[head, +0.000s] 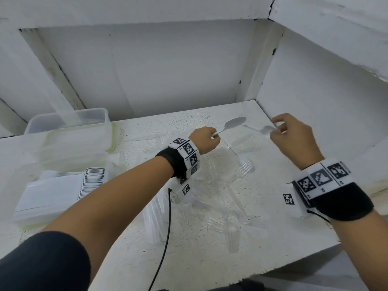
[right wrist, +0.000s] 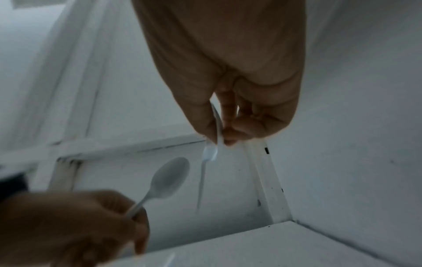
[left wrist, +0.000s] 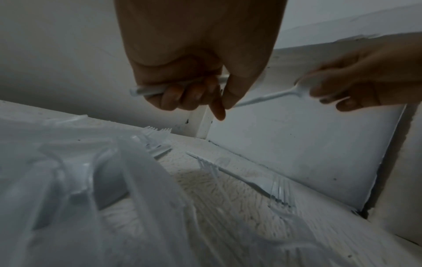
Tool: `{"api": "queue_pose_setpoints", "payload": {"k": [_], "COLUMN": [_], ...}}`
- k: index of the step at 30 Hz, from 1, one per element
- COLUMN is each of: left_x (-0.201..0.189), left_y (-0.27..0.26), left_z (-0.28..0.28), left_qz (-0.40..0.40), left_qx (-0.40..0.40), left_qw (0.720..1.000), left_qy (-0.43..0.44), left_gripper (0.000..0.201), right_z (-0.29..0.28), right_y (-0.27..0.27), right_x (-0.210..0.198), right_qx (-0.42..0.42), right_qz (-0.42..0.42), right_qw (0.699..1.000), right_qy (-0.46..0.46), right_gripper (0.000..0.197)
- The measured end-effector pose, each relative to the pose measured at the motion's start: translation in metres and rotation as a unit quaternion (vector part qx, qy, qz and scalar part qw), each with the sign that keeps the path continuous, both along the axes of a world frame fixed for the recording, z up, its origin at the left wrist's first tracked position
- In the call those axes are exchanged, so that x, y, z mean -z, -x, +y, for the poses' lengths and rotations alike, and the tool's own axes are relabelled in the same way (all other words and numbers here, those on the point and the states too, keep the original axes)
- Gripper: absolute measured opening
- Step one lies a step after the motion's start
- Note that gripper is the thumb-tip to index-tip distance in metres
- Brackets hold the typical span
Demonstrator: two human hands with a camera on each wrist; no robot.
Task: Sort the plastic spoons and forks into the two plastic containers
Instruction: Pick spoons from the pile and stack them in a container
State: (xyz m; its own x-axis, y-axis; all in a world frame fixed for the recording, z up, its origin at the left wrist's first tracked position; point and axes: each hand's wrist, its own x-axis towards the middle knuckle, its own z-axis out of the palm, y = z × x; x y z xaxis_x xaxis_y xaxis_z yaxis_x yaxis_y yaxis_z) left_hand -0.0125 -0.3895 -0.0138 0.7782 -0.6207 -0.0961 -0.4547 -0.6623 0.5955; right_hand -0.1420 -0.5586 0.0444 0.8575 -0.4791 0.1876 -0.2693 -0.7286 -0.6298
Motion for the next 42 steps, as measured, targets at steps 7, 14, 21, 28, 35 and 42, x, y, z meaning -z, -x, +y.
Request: {"api": "queue_pose_setpoints", "payload": {"k": [7, 14, 21, 28, 35, 42], "left_x": [0.002, 0.006, 0.021, 0.021, -0.014, -0.031], "left_y": [-0.001, 0.007, 0.004, 0.005, 0.007, 0.005], "left_z": [-0.03, -0.055, -0.059, -0.049, -0.013, 0.071], "left_qz": [0.028, -0.01, -0.03, -0.048, 0.1, 0.266], "left_qx": [0.073, 0.215, 0.218, 0.198, 0.043, -0.147], "left_qw": [0.995, 0.938, 0.935, 0.953, 0.992, 0.908], "left_qy": [-0.067, -0.271, -0.279, -0.222, 0.068, 0.286], "left_gripper": [0.038, 0.049, 0.037, 0.014, 0.009, 0.011], "right_z": [-0.002, 0.004, -0.001, -0.004, -0.006, 0.027], "right_y": [-0.021, -0.038, -0.039, -0.032, -0.034, -0.072], "right_x": [-0.014, -0.012, 0.008, 0.014, 0.016, 0.03], "right_qx": [0.107, 0.032, -0.027, -0.032, -0.01, -0.11], "right_qz": [-0.227, -0.219, -0.035, -0.044, -0.032, 0.109], "right_qw": [0.902, 0.952, 0.992, 0.987, 0.994, 0.985], "right_qy": [-0.35, -0.211, -0.114, -0.155, -0.102, -0.07], "right_gripper": [0.013, 0.017, 0.019, 0.027, 0.024, 0.031]}}
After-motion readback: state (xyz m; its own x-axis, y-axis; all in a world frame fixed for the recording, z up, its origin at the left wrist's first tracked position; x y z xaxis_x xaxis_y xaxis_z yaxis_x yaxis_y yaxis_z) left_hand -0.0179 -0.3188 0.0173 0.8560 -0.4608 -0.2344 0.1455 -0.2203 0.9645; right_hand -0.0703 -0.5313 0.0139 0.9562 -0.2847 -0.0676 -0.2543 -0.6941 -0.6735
